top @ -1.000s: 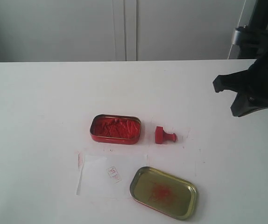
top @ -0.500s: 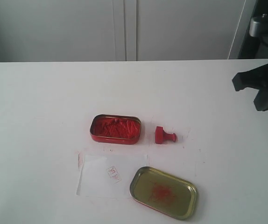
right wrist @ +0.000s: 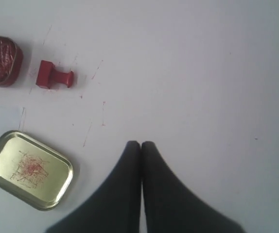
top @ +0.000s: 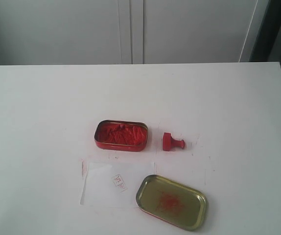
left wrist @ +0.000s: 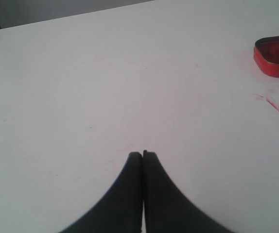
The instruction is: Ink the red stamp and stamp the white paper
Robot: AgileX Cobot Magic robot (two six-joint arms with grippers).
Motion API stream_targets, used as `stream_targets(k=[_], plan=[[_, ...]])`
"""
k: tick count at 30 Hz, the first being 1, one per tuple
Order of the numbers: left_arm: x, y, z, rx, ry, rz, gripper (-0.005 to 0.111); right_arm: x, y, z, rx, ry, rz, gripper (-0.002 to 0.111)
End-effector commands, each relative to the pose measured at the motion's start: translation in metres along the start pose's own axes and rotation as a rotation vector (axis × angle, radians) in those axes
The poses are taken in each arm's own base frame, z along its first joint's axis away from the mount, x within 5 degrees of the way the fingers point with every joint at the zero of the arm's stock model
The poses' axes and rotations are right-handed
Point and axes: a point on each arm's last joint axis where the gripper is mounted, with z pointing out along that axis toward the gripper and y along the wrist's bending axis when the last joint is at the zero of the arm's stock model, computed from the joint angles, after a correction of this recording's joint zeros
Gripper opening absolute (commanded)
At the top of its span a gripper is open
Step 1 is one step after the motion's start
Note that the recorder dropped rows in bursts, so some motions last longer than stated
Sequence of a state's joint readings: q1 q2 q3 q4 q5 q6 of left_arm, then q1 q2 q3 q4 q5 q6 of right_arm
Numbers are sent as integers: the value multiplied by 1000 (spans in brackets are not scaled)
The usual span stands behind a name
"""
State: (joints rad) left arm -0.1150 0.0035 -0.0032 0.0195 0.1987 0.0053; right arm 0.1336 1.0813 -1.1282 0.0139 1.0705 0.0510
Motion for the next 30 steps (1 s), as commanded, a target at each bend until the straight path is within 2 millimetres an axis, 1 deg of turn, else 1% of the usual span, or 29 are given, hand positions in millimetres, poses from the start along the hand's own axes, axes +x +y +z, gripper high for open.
stream_targets(k=[1,7,15,24,30], plan=[[0,0,0,-2,-6,-1,0,16,-3,-20,11,-64,0,0],[0,0,0,-2,-6,-1,0,57,-5,-31,6,-167,-1,0],[0,0,0,-2,-6,-1,0,98,-7,-40,1,-248,-2,0],[0,0,0,-2,-6,-1,0,141,-11,-55,24,-443,-20,0],[0,0,0,-2,-6,-1,0,163,-13,-65,28,-599,-26,0]])
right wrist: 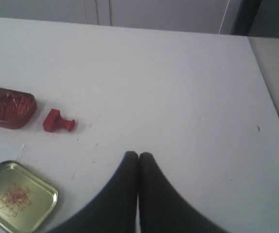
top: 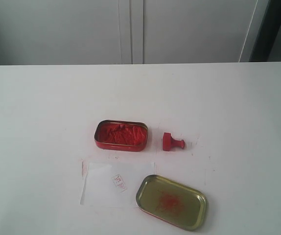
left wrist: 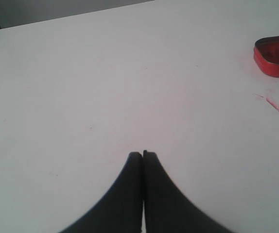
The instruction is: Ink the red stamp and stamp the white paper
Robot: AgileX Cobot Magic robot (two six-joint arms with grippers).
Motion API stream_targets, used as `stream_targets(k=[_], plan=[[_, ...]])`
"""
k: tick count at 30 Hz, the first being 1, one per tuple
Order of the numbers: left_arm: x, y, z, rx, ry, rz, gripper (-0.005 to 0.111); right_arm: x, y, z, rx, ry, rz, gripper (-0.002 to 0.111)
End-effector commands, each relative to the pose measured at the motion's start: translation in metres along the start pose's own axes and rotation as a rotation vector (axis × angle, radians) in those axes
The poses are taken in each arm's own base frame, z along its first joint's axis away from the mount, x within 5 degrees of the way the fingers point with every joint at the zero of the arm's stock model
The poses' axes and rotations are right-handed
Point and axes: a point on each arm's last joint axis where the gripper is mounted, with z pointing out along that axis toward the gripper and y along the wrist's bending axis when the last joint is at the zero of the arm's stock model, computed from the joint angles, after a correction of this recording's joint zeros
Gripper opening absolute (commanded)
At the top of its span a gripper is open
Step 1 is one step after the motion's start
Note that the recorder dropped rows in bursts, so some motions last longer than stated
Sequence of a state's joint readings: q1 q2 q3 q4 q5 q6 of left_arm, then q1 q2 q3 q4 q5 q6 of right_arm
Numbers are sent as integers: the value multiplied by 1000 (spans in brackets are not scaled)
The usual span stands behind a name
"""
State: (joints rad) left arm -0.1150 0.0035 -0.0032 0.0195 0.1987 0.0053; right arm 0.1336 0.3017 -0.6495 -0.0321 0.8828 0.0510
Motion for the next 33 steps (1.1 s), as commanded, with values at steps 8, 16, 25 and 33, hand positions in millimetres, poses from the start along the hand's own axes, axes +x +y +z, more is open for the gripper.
stream_targets(k=[8,16,25,33], plan=[[0,0,0,-2,-6,-1,0,12,-3,-10,24,-304,-28,0],[0,0,0,-2,-6,-1,0,24,-3,4,23,-263,-30,0],[0,0,0,-2,-6,-1,0,24,-3,4,24,-258,-30,0],[0,0,0,-2,-6,-1,0,24,-3,4,24,-258,-30,0]])
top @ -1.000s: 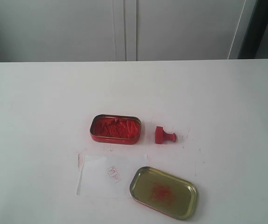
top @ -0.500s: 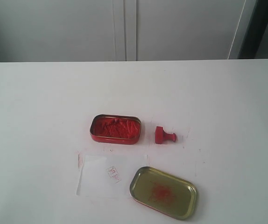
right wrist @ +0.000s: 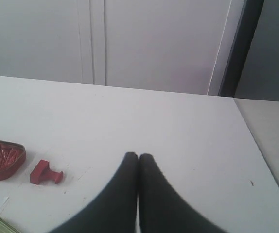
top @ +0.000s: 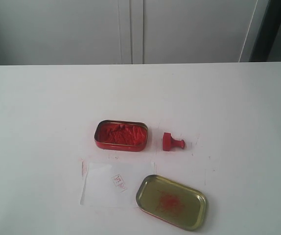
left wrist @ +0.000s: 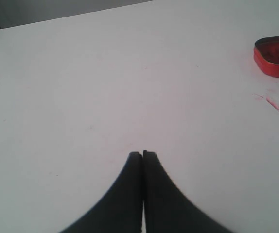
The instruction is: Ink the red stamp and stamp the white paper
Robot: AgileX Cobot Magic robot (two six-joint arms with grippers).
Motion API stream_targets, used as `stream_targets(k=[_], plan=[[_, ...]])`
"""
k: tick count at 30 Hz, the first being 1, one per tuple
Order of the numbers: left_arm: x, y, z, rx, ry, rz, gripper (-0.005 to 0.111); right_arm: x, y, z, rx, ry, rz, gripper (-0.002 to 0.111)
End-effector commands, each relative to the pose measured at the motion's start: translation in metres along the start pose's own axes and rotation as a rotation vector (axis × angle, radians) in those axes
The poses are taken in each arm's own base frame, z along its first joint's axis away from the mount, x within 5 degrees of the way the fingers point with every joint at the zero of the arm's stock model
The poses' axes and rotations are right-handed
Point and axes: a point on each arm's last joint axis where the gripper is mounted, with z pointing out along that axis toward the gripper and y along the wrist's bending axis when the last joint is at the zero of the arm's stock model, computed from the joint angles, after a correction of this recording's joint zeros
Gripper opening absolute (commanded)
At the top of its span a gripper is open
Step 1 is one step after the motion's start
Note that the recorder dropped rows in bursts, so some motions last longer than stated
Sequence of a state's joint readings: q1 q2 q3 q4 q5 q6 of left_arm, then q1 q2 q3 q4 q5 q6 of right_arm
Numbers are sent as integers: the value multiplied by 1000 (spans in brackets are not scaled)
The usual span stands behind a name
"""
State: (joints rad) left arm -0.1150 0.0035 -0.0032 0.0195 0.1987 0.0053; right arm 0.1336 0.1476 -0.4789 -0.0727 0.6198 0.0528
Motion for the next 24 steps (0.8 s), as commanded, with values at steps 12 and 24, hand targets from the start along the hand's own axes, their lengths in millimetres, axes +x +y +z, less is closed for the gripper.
stream_targets(k=[12,24], plan=[[0,0,0,-2,-6,-1,0,1,-1,-7,10,-40,-16,0],[0,0,0,-2,-6,-1,0,2,-1,-21,11,-117,-13,0]])
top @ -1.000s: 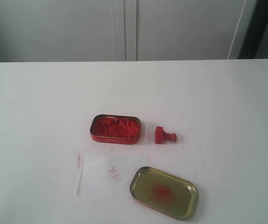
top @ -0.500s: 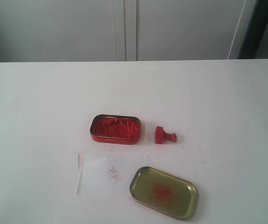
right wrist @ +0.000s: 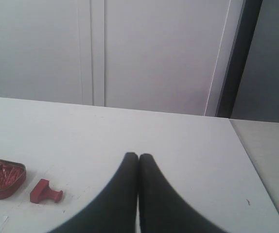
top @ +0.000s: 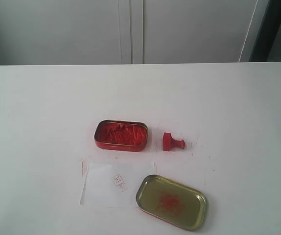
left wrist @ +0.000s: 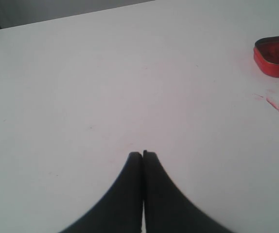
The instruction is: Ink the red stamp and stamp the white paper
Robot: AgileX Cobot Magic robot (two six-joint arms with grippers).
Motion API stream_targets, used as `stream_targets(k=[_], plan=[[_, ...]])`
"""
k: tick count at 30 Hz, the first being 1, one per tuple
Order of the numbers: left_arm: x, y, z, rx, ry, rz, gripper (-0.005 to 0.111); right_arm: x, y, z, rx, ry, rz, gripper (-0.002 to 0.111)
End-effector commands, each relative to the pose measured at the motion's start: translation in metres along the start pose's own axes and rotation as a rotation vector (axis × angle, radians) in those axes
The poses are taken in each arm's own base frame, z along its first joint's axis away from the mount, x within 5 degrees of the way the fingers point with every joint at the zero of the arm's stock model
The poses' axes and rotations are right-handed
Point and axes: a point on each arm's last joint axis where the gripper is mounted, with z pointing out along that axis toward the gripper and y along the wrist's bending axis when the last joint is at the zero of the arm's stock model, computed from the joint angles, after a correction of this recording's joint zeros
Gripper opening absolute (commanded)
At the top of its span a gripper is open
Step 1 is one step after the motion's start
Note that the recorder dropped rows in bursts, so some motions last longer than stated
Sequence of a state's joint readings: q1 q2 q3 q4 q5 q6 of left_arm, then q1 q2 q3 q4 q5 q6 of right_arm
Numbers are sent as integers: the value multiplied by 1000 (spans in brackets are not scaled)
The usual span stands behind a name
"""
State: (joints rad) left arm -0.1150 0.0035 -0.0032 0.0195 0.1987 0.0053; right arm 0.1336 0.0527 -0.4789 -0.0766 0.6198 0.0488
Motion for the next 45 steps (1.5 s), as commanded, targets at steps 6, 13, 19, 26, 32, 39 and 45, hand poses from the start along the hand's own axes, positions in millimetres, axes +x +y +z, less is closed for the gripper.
stream_targets(k=[6,13,19,26,32,39,45], plan=[[0,0,0,-2,-6,-1,0,3,0,-6,8,-41,-10,0],[0,0,0,-2,-6,-1,0,27,0,7,5,27,-13,0],[0,0,0,-2,-6,-1,0,42,1,17,1,32,-16,0],[0,0,0,-2,-6,-1,0,64,2,27,-2,91,-19,0],[0,0,0,-2,-6,-1,0,79,3,35,-7,92,-22,0],[0,0,0,-2,-6,-1,0,97,4,41,-10,128,-24,0],[0,0,0,-2,-6,-1,0,106,4,43,-11,144,-25,0]])
